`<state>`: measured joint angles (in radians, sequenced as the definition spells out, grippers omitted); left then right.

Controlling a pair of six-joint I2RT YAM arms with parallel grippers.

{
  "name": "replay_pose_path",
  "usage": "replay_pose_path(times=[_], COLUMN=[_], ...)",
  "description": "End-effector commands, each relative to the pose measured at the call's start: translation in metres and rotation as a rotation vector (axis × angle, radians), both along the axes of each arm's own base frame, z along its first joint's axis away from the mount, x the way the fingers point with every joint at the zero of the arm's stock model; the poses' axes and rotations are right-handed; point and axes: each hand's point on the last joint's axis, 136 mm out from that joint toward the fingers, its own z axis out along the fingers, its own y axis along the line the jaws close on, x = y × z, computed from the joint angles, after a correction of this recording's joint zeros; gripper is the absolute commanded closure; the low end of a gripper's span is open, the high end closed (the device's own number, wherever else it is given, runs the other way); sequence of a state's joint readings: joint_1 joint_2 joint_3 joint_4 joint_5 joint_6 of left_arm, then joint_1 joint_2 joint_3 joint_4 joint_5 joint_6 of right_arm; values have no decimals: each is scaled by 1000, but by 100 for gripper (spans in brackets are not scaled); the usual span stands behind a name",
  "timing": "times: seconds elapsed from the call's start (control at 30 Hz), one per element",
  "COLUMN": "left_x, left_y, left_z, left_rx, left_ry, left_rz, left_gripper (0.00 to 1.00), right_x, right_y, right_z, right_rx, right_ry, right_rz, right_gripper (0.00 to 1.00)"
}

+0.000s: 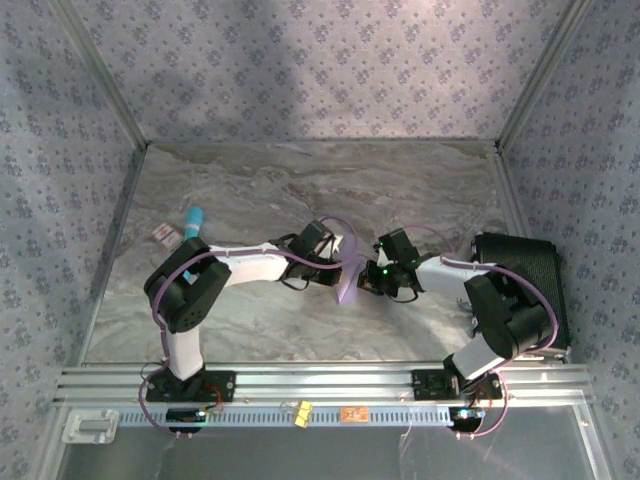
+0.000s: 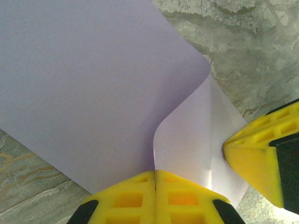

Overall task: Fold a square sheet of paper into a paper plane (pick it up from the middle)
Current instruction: Fold the triangle a second time at the center of the table.

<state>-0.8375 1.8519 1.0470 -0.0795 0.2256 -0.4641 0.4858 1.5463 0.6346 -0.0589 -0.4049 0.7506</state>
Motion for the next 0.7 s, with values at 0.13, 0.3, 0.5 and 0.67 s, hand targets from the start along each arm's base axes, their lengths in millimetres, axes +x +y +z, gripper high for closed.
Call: replay_pose_path(times=[0.13,0.3,0.5,0.67], left_x=[10,10,10,9], left_y=[1,4,5,5], left_z=[2,3,1,1], left_rx=[16,24,29,26], left_ry=[-22,-27,-19,-13], left_rz=[19,22,30,30], left_gripper=[100,100,100,100], right_x=[-16,-16,-15,-15], right_y=[-17,-16,-16,-16], right_z=[-18,-18,-17,-17], right_rx=[-83,-80,-78,-77], right_ry=[59,59,57,58], right_rz=[-4,-5,-2,-4], right_gripper=[94,94,94,94])
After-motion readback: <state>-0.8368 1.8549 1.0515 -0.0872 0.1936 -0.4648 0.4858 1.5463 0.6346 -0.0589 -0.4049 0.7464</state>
